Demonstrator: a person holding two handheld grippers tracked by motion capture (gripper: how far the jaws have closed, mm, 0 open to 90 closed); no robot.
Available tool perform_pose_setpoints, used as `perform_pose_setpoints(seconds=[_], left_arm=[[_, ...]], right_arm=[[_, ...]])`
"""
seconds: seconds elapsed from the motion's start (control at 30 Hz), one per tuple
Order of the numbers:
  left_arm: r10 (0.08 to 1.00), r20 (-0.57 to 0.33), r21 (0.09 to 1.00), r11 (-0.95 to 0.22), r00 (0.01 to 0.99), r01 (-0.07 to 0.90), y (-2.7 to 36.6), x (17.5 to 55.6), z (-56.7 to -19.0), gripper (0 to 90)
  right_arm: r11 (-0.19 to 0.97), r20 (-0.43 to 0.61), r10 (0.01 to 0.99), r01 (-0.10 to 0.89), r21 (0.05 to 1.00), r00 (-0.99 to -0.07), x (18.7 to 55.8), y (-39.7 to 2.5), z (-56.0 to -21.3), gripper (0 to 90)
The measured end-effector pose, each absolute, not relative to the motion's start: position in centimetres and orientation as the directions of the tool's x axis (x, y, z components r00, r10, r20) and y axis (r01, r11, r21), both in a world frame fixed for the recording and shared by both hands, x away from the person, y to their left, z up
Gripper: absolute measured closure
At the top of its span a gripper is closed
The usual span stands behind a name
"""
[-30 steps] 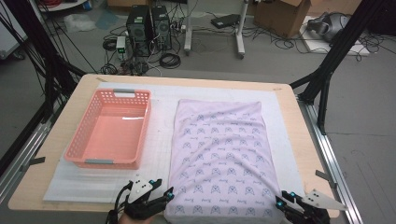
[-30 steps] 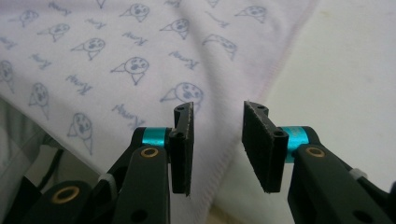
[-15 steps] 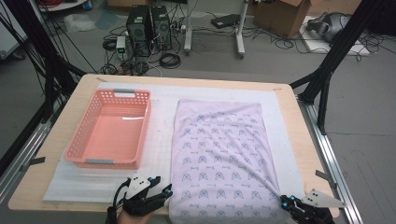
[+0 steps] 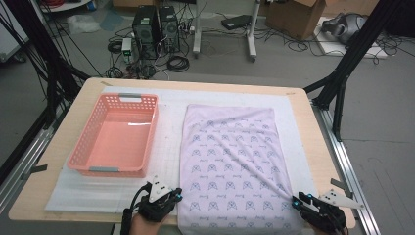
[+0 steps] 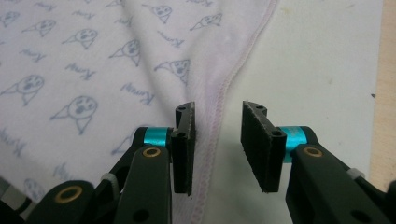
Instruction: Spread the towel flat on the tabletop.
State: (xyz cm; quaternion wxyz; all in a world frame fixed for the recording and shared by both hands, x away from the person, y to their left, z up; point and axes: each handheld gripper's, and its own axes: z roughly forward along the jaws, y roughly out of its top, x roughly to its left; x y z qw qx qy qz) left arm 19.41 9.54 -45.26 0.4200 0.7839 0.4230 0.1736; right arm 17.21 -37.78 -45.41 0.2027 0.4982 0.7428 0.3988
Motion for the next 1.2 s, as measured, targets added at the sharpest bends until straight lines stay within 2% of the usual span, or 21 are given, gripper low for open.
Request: perform_pose_setpoints(seconds=[0.2,0.33,0.37,0.4,0.47,0.53,0.57,0.77,0.9,1.0,1.1,1.2], left_arm=[[0.818,-0.089,0.808,-0.274,0.568,0.521,11.6,18.7,-44.7,88.6],[0.797,-0.112,0.817,-0.267,0.594,0.512,11.8,18.9,-44.4,86.9],[0.792,-0.118,0.819,-0.264,0.599,0.51,11.6,19.0,-44.4,81.9],[0.785,-0.132,0.819,-0.258,0.606,0.513,11.5,19.2,-44.4,73.3],[0.773,-0.138,0.834,-0.247,0.62,0.493,11.1,19.6,-44.4,63.6],[0.763,-0.137,0.849,-0.237,0.631,0.472,10.8,20.1,-44.3,57.6],[0.76,-0.14,0.857,-0.228,0.635,0.462,10.8,20.5,-44.2,53.9],[0.757,-0.15,0.888,-0.179,0.636,0.423,10.7,22.8,-43.6,40.8],[0.758,-0.149,0.9,-0.163,0.636,0.405,10.4,24.2,-43.3,34.2],[0.755,-0.153,0.9,-0.161,0.638,0.406,10.1,25.2,-43.1,28.7],[0.743,-0.154,0.905,-0.159,0.652,0.396,9.7,25.7,-42.8,21.5],[0.717,-0.152,0.914,-0.16,0.68,0.372,9.5,25.9,-42.5,20.6]], right_arm=[[0.165,0.106,0.903,0.564,0.809,-0.417,18.3,-37.9,-44.6,65.4],[0.149,0.126,0.902,0.573,0.806,-0.412,19.3,-37.8,-44.6,65.2],[0.155,0.126,0.901,0.577,0.802,-0.416,19.7,-37.6,-44.7,65.0],[0.16,0.124,0.899,0.579,0.799,-0.419,20.0,-37.4,-44.8,65.0],[0.183,0.111,0.898,0.59,0.786,-0.427,20.6,-36.8,-45.1,66.5],[0.203,0.086,0.905,0.6,0.774,-0.417,20.9,-36.5,-45.2,77.2],[0.212,0.087,0.902,0.612,0.762,-0.422,21.1,-36.7,-45.0,88.1],[0.247,0.041,0.912,0.625,0.74,-0.409,20.8,-37.7,-44.6,88.1],[0.255,0.042,0.902,0.609,0.751,-0.43,20.7,-37.9,-44.3,77.2],[0.219,0.06,0.905,0.582,0.783,-0.421,20.7,-38.0,-43.6,61.7],[0.19,0.072,0.907,0.557,0.809,-0.414,20.8,-37.9,-43.0,50.9],[0.19,0.072,0.894,0.518,0.834,-0.443,20.7,-37.6,-42.6,40.3]])
